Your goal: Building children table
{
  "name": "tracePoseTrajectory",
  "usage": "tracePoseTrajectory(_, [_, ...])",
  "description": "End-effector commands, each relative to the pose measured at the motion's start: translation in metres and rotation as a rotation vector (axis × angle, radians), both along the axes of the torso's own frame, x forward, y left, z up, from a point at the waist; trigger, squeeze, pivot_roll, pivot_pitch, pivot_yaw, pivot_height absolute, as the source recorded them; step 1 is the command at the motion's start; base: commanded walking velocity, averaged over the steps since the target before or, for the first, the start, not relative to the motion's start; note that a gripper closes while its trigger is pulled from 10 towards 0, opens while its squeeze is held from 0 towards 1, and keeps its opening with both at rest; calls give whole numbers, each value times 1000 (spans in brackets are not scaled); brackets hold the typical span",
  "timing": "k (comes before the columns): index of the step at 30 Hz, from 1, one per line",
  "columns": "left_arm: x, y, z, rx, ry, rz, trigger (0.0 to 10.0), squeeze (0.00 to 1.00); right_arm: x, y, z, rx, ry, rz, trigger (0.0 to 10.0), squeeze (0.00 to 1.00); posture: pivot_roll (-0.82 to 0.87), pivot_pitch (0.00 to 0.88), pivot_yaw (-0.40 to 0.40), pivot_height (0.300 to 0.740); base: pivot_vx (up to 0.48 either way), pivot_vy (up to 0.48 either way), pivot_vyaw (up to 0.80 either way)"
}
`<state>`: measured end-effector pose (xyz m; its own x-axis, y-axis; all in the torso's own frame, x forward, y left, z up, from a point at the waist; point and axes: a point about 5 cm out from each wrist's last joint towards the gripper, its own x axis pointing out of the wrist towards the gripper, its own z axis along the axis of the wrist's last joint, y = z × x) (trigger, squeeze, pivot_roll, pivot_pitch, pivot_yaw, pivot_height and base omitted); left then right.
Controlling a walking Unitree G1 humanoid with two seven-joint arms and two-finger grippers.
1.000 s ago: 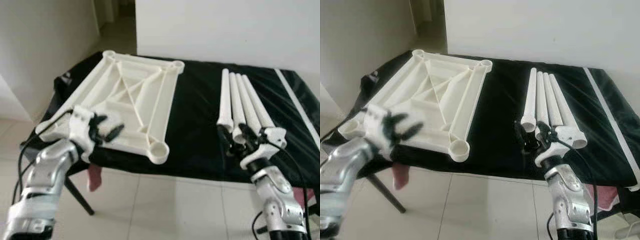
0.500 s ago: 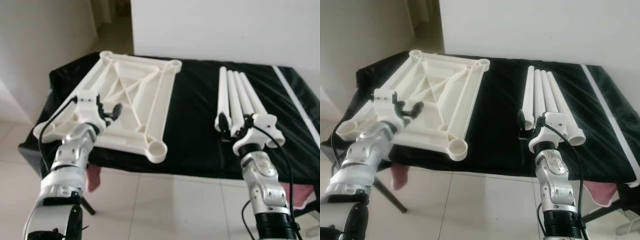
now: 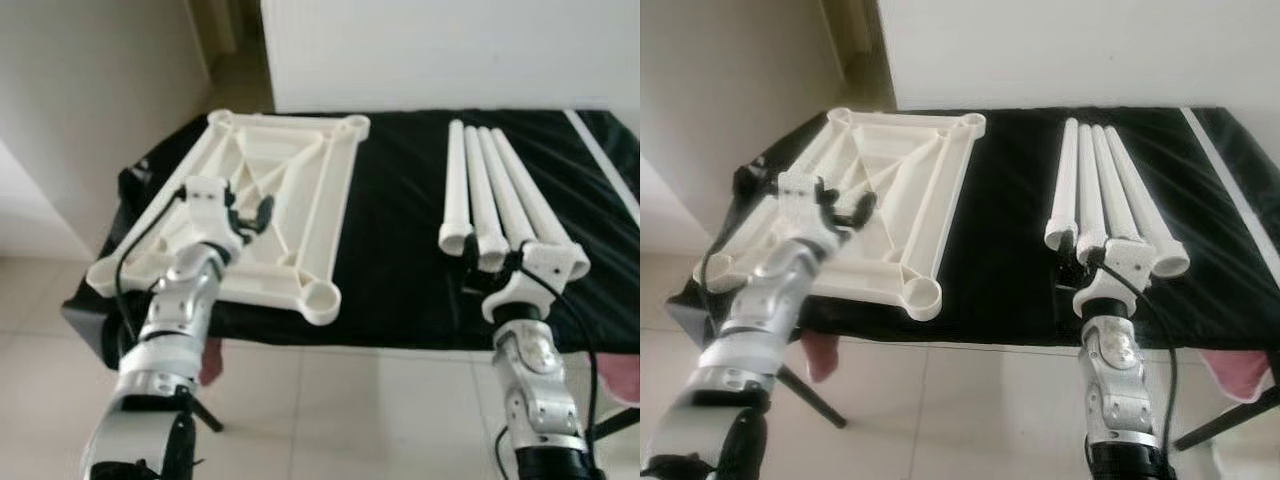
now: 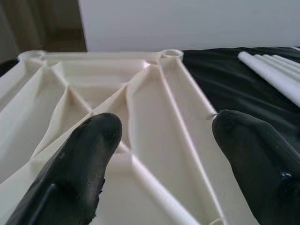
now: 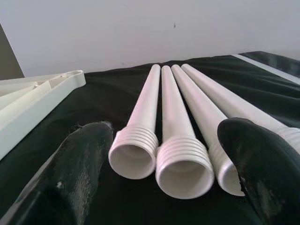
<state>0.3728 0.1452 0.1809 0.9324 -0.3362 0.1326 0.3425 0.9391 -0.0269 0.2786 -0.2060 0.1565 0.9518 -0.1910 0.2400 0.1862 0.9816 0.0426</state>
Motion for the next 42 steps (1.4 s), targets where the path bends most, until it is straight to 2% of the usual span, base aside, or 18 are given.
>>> tracePoseTrajectory(1, [-4, 3, -5, 7, -7, 19, 10000, 0, -1, 3, -1, -17, 4, 18, 10000, 0, -26, 0, 126, 740, 0, 0, 0])
tracePoseTrajectory(3, [-5, 4, -5, -6, -10, 25, 10000, 0, -2, 3, -2, -23, 6, 24, 10000, 0, -26, 0, 126, 740, 0, 0, 0])
tracePoseTrajectory(5, [-6, 9, -18, -42, 42, 94, 10000, 0, 0, 5, -1, -26, -11, -5, 10000, 0, -30, 0, 113, 740, 0, 0, 0])
tracePoseTrajectory(7, [-7, 6, -18, -79, 42, 103, 10000, 0, -2, 9, 3, -39, -34, -9, 10000, 0, -28, 0, 108, 740, 0, 0, 0])
tracePoseTrajectory(11, [-15, -5, -24, -51, 25, 70, 10000, 0, -8, 14, -1, -33, -29, -9, 10000, 0, -21, 0, 91, 740, 0, 0, 0])
tracePoseTrajectory(15, [-18, -2, -29, -54, 36, 105, 10000, 0, -10, 16, -3, -29, -20, -4, 10000, 0, -21, 0, 88, 740, 0, 0, 0])
tracePoseTrajectory(17, [-30, 5, -41, -91, 52, 222, 10000, 0, -13, 19, -5, -31, -15, 7, 10000, 0, -19, 0, 85, 740, 0, 0, 0])
tracePoseTrajectory(18, [-30, 5, -41, -91, 52, 222, 10000, 0, -13, 19, -5, -31, -15, 7, 10000, 0, -19, 0, 85, 740, 0, 0, 0])
tracePoseTrajectory(20, [-49, -3, -44, -114, -2, 234, 10000, 0, -12, 20, -4, -37, -24, 20, 10000, 0, -24, 0, 87, 740, 0, 0, 0])
tracePoseTrajectory(22, [-59, -12, -39, -148, -56, 202, 10000, 0, -11, 19, -2, -42, -33, 22, 10000, 0, -18, 0, 84, 740, 0, 0, 0])
tracePoseTrajectory(24, [-59, -18, -37, -156, -57, 161, 10000, 0, -10, 18, -1, -44, -35, 21, 10000, 0, -9, 0, 78, 740, 0, 0, 0])
tracePoseTrajectory(27, [-56, -21, -34, -94, -70, 148, 10000, 0, -9, 17, -2, -46, -34, 18, 10000, 0, -5, 0, 78, 740, 0, 0, 0])
tracePoseTrajectory(29, [-53, -23, -32, -99, -57, 75, 10000, 0, -9, 17, -2, -52, -32, 20, 10000, 0, -5, 0, 75, 740, 0, 0, 0])
tracePoseTrajectory(30, [-50, -23, -30, -49, -73, 56, 10000, 0, -9, 16, -2, -53, -31, 19, 10000, 0, 4, 0, 66, 740, 0, 0, 0])
tracePoseTrajectory(33, [-41, -23, -26, 15, -67, 14, 10000, 0, -10, 15, -3, -59, -21, 18, 10000, 0, 16, 0, 53, 740, 0, 0, 0])
tracePoseTrajectory(36, [-41, -26, -23, 43, -80, -5, 10000, 0, -10, 15, -4, -65, -17, 22, 10000, 0, 17, 0, 52, 740, 0, 0, 0])
tracePoseTrajectory(41, [-40, -27, -20, 50, -77, 2, 10000, 0, -9, 15, -3, -68, -18, 28, 10000, 0, 16, 0, 51, 740, 0, 0, 0])
tracePoseTrajectory(42, [-39, -22, -16, 30, -85, -8, 10000, 0, -9, 15, -4, -46, -21, 31, 10000, 0, 16, 0, 45, 740, 0, 0, 0])
